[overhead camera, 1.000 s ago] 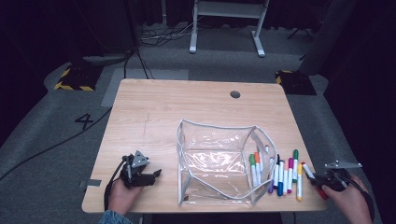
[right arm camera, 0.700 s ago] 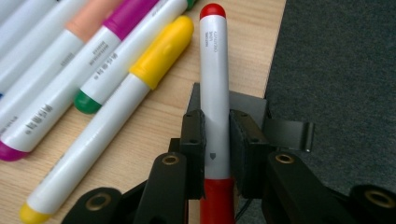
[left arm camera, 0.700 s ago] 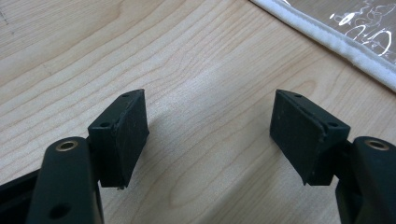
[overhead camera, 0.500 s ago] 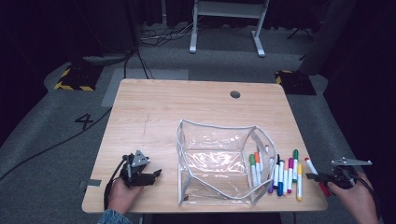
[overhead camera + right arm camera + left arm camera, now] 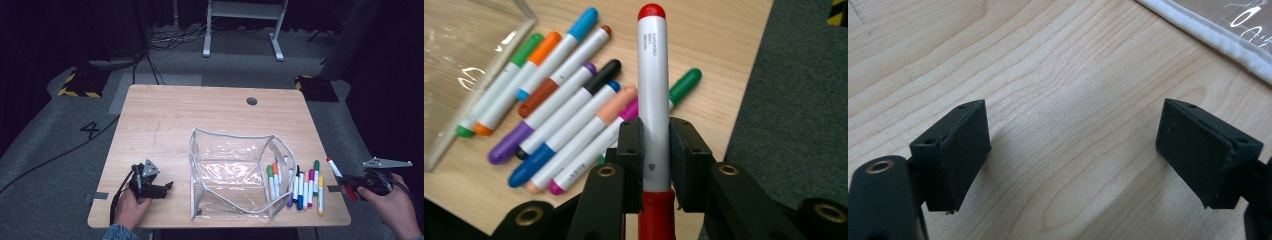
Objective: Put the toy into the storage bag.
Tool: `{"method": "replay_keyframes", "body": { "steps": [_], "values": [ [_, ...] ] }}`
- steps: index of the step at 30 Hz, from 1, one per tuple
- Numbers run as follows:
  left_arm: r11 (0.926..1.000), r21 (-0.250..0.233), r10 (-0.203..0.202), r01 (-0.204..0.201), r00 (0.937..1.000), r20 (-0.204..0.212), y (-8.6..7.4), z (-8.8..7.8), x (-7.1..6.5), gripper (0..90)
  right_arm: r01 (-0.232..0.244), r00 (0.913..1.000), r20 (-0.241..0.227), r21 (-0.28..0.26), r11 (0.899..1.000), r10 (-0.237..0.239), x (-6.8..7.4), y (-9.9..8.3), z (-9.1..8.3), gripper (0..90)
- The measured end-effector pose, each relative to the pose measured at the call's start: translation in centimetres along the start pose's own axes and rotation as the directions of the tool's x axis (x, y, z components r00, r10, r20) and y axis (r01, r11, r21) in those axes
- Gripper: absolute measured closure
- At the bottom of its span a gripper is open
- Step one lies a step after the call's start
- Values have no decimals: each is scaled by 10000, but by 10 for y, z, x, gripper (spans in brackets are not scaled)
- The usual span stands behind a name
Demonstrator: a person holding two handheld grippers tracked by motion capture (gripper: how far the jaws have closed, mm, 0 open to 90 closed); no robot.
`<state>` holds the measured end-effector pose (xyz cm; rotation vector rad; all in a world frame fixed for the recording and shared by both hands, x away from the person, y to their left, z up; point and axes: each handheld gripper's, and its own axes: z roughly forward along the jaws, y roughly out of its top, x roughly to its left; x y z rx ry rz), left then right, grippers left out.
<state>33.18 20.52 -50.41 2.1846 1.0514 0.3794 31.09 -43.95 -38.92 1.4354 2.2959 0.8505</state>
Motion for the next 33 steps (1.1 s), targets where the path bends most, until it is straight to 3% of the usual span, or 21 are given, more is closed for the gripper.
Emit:
{"method": "replay_keyframes", "body": {
  "steps": [11, 19, 22, 24, 33],
  "values": [
    [10000, 20, -25, 25, 10000, -14, -1, -2, 0, 137, 641, 9974, -320, -254, 9976, -649, 19, 27, -22, 768],
    [10000, 14, -4, 4, 10000, 6, -1, -1, 0, 134, 1280, 9874, -856, -609, 9899, -1329, 41, 57, -39, 768],
    [9998, 192, -15, 14, 10000, 8, -1, -1, 0, 92, 1521, 9816, -1044, -778, 9853, -1597, 50, 71, -43, 768],
    [9993, 356, -94, 97, 9999, -73, 0, 2, 0, 2, 1761, 9752, -1200, -874, 9805, -1859, 58, 80, -43, 768],
    [9993, 368, -90, 94, 9999, -101, 1, 2, 0, 0, 2564, 9405, -1986, -1170, 9595, -2756, 91, 114, -43, 768]
  ]
}}
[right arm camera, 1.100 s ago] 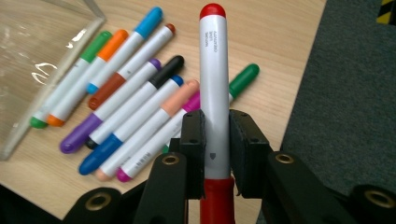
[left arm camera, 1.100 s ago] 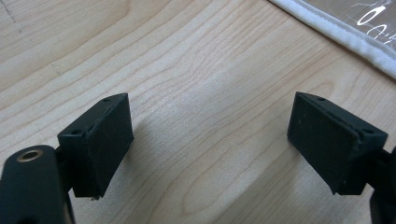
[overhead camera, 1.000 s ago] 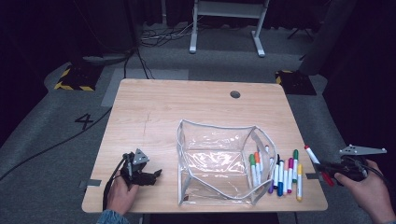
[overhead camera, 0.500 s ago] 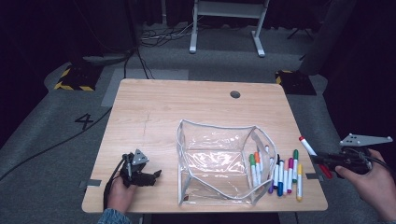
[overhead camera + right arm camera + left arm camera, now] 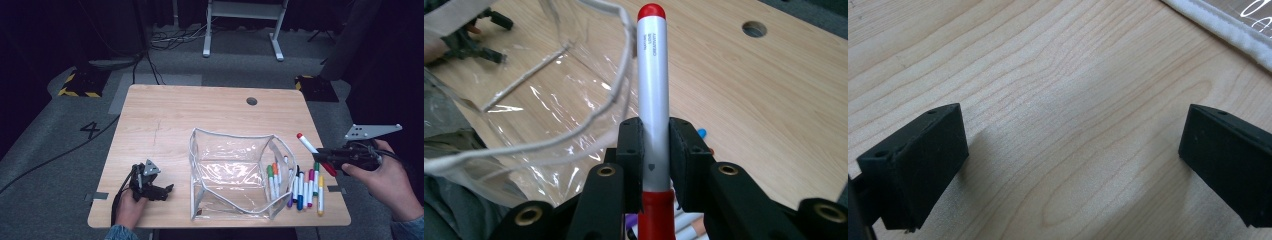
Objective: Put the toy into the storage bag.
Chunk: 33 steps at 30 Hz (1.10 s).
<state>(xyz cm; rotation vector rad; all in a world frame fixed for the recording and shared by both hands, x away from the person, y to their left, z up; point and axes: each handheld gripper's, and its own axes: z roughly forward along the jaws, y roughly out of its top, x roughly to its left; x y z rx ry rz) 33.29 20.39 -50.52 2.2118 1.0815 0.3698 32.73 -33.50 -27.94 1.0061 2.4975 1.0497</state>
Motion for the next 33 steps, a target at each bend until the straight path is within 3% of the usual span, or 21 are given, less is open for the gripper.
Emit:
{"method": "replay_keyframes", "body": {
  "steps": [9, 14, 23, 33],
  "values": [
    [10000, 22, -61, 61, 10000, -41, 2, 1, 0, 0, 546, 9963, -659, -88, 9985, -550, 23, 26, 8, 768],
    [10000, 23, -71, 71, 10000, -46, 2, 1, 0, 0, 962, 9897, -1060, -85, 9953, -965, 38, 40, 15, 768],
    [10000, 21, -72, 72, 10000, -47, 2, 1, 0, 0, 1670, 9718, -1703, 100, 9859, -1629, 62, 58, 31, 768],
    [10000, -5, -73, 73, 10000, -62, 2, 2, 0, 0, 2124, 9471, -2498, 172, 9770, -2015, 84, 72, 46, 768]
  ]
}}
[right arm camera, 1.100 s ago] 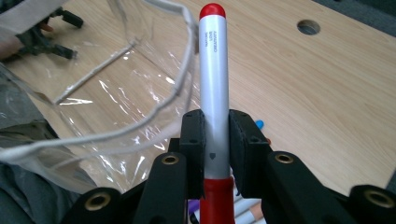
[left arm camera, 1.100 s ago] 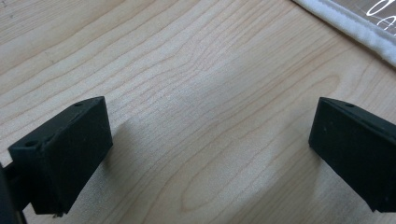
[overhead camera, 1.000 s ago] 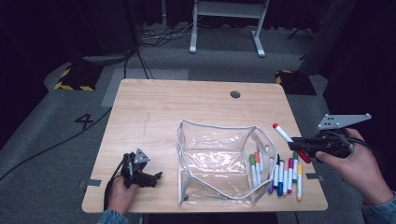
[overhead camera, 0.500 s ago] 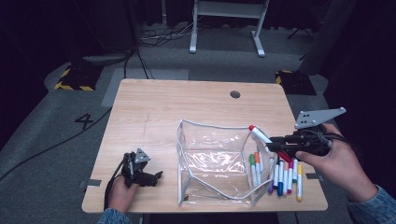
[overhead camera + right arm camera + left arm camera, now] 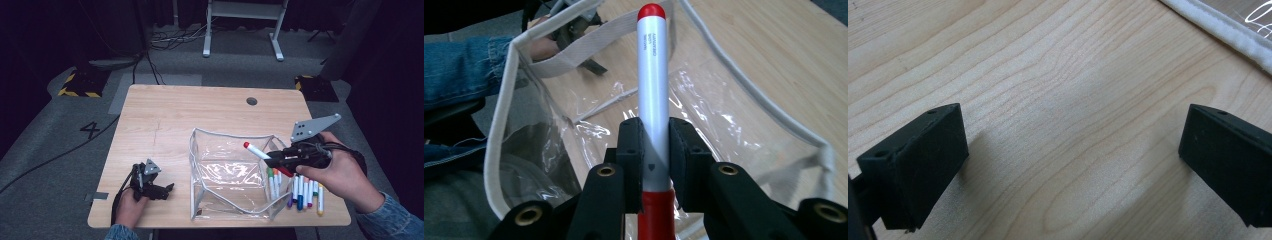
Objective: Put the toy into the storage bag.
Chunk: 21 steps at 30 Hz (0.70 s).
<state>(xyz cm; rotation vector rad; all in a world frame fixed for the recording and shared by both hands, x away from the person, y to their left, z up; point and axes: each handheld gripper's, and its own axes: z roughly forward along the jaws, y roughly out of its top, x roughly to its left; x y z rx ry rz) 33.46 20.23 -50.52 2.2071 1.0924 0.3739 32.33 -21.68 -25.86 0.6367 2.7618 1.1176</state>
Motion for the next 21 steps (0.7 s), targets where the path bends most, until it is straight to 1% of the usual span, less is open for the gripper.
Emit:
{"method": "replay_keyframes", "body": {
  "steps": [2, 4, 12, 15, 17, 21],
  "values": [
    [10000, -2, 0, 0, 10000, -1, 0, 0, 0, 0, -41, 9996, -280, 132, 9999, 45, 4, 3, 5, 768],
    [10000, 4, -21, 21, 10000, -24, 0, 0, 0, 0, 102, 9988, -489, 334, 9994, -86, 7, 5, 11, 768],
    [10000, 0, 5, -5, 10000, -44, 0, 0, 0, 0, 555, 9948, -899, 904, 9944, -474, 19, 11, 31, 768],
    [10000, -1, -6, 6, 10000, -56, 0, 0, 0, 0, 795, 9918, -1092, 1185, 9898, -666, 23, 12, 38, 768],
    [10000, -3, -14, 14, 10000, -61, 0, 0, -1, 0, 875, 9903, -1194, 1412, 9861, -708, 26, 13, 43, 768],
    [10000, -3, -21, 21, 10000, -62, 0, 0, -1, 0, 1179, 9853, -1443, 1868, 9753, -915, 31, 15, 56, 768]
  ]
}}
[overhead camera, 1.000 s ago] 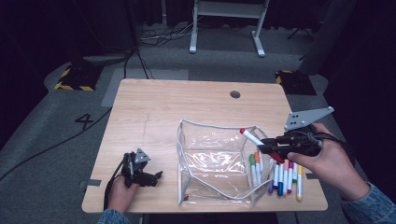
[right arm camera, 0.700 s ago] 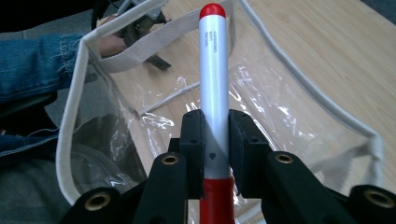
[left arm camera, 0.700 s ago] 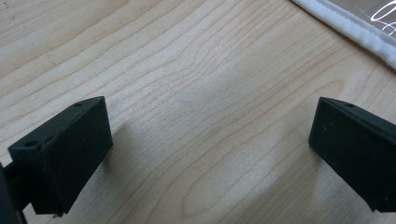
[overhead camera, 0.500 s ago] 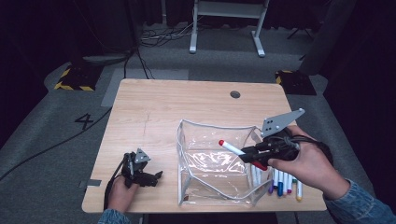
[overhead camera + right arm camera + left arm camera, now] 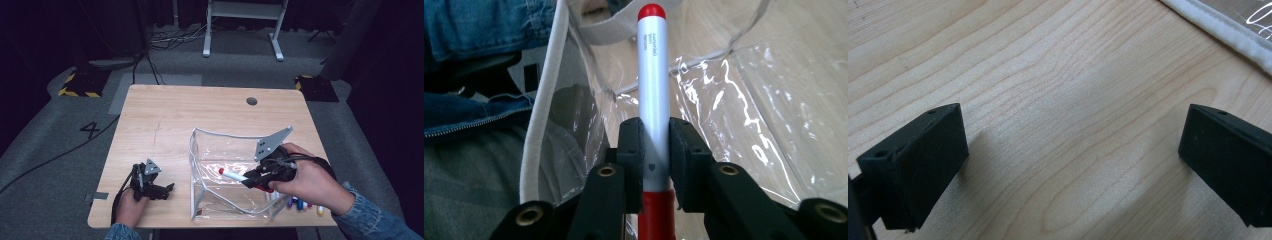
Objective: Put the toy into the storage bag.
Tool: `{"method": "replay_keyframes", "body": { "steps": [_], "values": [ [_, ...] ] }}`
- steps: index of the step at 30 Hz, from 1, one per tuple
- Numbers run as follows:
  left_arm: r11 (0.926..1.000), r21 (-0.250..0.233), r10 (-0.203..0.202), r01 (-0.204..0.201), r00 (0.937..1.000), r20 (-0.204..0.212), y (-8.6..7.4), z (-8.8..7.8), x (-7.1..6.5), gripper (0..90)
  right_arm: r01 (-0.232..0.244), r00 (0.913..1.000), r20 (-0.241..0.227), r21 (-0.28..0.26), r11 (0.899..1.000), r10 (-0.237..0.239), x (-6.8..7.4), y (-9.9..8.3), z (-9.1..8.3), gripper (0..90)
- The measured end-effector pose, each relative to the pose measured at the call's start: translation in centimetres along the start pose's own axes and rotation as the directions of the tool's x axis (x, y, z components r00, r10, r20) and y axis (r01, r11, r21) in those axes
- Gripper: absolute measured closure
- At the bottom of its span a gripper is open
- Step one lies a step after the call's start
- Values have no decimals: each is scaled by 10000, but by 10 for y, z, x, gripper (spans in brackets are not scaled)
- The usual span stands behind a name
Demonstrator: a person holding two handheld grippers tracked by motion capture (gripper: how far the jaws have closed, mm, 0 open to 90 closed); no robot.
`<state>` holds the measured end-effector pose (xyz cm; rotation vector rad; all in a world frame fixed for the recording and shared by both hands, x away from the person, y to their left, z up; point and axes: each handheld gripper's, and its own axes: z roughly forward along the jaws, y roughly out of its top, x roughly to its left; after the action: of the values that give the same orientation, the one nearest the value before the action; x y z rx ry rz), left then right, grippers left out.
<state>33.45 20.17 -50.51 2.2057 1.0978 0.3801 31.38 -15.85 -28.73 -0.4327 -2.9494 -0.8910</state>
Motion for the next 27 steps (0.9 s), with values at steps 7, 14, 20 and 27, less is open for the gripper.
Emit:
{"method": "replay_keyframes", "body": {
  "steps": [7, 14, 20, 27],
  "values": [
    [10000, -25, -32, 32, 10000, -37, 0, 0, 0, 0, 408, 9990, -212, 821, 9958, -392, 2, 8, 22, 768],
    [10000, -25, -34, 34, 10000, -37, 0, 0, 0, 0, 739, 9972, -246, 1765, 9815, -707, 4, 16, 37, 768],
    [10000, -21, -30, 30, 10000, -37, 0, 0, 0, 0, 901, 9959, -269, 2068, 9742, -864, 2, 22, 49, 768],
    [10000, -20, -28, 28, 10000, -37, 0, 0, 0, 0, 1135, 9931, -552, 2474, 9622, -1030, 2, 25, 65, 768]
  ]
}}
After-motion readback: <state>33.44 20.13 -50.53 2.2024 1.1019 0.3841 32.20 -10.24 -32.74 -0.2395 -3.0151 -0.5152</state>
